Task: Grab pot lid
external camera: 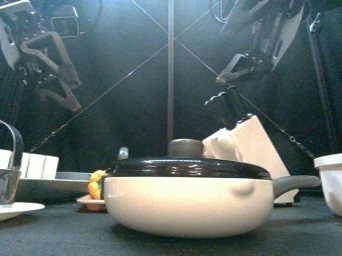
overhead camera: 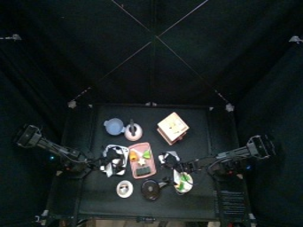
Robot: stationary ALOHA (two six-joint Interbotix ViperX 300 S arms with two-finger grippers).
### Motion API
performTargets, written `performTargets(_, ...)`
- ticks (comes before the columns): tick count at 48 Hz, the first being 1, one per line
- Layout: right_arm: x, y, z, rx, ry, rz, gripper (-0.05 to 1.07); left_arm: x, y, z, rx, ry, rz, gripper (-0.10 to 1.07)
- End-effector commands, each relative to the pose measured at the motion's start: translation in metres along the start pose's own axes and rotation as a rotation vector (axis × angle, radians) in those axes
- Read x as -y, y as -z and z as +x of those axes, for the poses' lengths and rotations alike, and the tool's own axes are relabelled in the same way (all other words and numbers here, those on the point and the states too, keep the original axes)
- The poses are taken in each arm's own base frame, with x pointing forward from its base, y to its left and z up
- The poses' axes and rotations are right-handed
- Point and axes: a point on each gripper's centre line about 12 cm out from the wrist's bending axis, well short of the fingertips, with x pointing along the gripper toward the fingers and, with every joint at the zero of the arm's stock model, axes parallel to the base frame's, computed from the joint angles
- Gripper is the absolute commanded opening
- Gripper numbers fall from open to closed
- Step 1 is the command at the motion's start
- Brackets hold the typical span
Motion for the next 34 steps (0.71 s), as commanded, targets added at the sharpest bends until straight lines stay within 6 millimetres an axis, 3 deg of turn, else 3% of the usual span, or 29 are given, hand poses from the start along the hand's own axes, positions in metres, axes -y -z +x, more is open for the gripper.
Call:
performTargets(1,-0.011,-0.008,0.004,0.018,-0.025,-0.028,1.04,0.002,-0.005,-0.003,0.036,0.048,0.037,0.96)
performTargets(18,-0.044,0.007,0.044,-0.080,-0.023,-0.197,1.04,0.010,0.008,-0.001,0.013,0.156,0.097,0.95)
performTargets(34,-0.065,0.036,0.096,-0.229,0.070,-0.382,1.04,0.019,0.016,-0.002,-0.009,0.254,0.109,0.96)
